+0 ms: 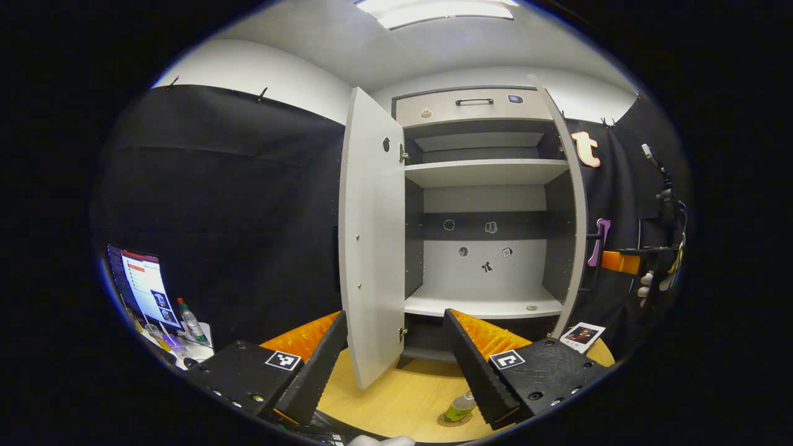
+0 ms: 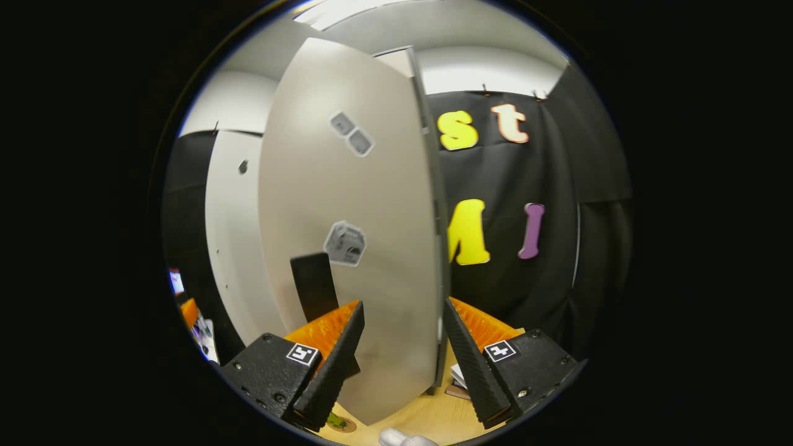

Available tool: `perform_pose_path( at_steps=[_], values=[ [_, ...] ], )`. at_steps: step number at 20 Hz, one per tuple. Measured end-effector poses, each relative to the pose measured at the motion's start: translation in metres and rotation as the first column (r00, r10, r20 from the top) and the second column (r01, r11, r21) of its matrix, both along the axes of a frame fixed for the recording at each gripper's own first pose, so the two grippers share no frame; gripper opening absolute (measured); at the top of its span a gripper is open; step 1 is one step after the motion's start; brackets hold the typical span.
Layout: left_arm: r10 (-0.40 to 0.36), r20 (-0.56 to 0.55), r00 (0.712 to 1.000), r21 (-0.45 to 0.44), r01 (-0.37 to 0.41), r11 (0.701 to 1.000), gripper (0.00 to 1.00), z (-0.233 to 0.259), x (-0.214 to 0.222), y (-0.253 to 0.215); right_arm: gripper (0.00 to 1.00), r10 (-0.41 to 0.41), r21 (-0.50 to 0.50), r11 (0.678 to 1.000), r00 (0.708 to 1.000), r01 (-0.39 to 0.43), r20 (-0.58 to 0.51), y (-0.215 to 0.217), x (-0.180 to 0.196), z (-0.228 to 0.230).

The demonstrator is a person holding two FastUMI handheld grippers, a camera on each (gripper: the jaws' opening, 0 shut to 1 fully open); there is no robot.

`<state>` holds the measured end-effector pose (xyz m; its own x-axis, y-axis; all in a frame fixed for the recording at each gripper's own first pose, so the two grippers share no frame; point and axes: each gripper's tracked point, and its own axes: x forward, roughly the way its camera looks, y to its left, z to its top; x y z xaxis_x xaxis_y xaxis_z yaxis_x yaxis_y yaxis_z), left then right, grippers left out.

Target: Grasp the bottle in the cabinet with the left hand and place it on the coaster, then close the right door with the right hand and the left door with the left hand.

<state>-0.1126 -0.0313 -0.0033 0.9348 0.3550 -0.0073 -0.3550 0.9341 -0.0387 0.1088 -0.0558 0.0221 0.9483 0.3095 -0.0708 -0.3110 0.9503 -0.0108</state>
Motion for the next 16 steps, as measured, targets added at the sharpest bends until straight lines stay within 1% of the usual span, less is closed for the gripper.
perform_pose_path(
  at_steps=[4, 7, 10, 11, 12, 13, 14, 16],
  values=[
    [0.037, -0.002, 0.999, 0.013, -0.037, 0.999, 0.94, 0.001, -0.011, 0.008, 0.8, 0.093, 0.003, 0.996, 0.994, -0.093, -0.05, 0.042, -0.002, -0.022],
    [0.047, -0.009, 0.999, 0.019, -0.047, 0.999, 0.94, 0.002, -0.013, 0.01, 0.82, 0.128, -0.011, 0.992, 0.99, -0.129, -0.06, 0.048, -0.011, -0.032],
    [0.055, -0.011, 0.998, 0.037, -0.055, 0.998, 0.94, 0.003, -0.013, 0.014, 0.82, 0.116, -0.011, 0.993, 0.993, -0.116, -0.034, 0.04, -0.012, -0.028],
    [0.053, -0.009, 0.999, 0.041, -0.053, 0.998, 0.96, 0.004, -0.013, 0.017, 0.82, 0.109, -0.003, 0.994, 0.994, -0.109, -0.029, 0.037, -0.013, -0.027],
    [0.051, -0.007, 0.999, 0.044, -0.051, 0.998, 0.94, 0.005, -0.011, 0.021, 0.82, 0.105, 0.009, 0.995, 0.994, -0.104, -0.026, 0.035, -0.015, -0.025],
    [0.046, -0.006, 0.999, 0.046, -0.046, 0.998, 0.96, 0.006, -0.009, 0.025, 0.82, 0.101, 0.021, 0.995, 0.995, -0.1, -0.028, 0.033, -0.017, -0.024],
    [0.04, -0.005, 0.999, 0.051, -0.04, 0.998, 0.94, 0.005, -0.006, 0.031, 0.82, 0.092, 0.031, 0.995, 0.995, -0.091, -0.031, 0.031, -0.019, -0.022],
    [0.024, 0.0, 1.0, 0.061, -0.024, 0.998, 0.94, 0.008, 0.002, 0.043, 0.82, 0.068, 0.039, 0.997, 0.997, -0.067, -0.03, 0.024, -0.024, -0.018]
  ],
)
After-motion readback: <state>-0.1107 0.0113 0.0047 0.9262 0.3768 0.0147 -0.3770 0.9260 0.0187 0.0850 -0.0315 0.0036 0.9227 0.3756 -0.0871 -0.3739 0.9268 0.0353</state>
